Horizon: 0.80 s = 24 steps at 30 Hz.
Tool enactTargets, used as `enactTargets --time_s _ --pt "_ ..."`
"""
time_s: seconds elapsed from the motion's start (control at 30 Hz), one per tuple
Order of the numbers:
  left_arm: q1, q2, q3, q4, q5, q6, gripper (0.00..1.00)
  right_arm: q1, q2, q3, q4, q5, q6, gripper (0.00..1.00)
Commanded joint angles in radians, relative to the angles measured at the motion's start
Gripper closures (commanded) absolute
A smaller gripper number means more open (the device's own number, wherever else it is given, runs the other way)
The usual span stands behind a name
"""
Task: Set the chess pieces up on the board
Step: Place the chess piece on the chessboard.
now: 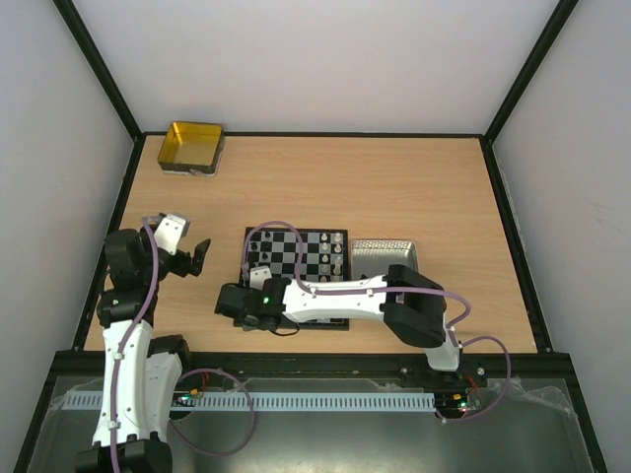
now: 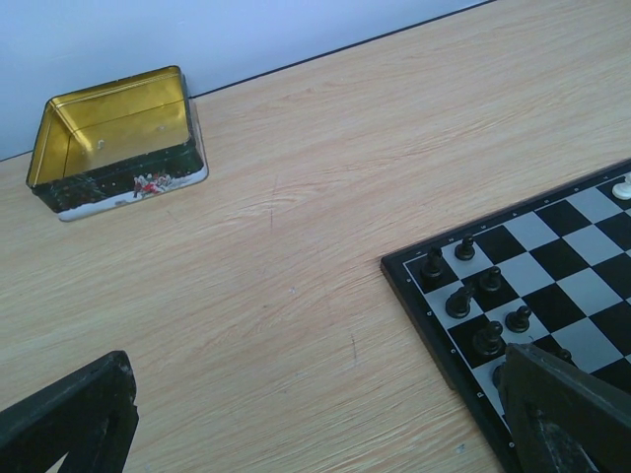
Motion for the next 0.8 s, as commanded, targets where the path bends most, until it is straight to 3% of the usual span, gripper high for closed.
enactTargets --time_s 0.0,0.77 --pt "0.009 -0.009 -0.009 -0.002 0.013 0.001 0.01 0.006 0.032 0.043 -0.014 0.014 -0.006 0.93" --pt "0.02 -0.019 -0.01 -0.006 0.022 0.004 0.01 -0.001 0.076 0.052 -0.007 0.022 -0.013 0.92"
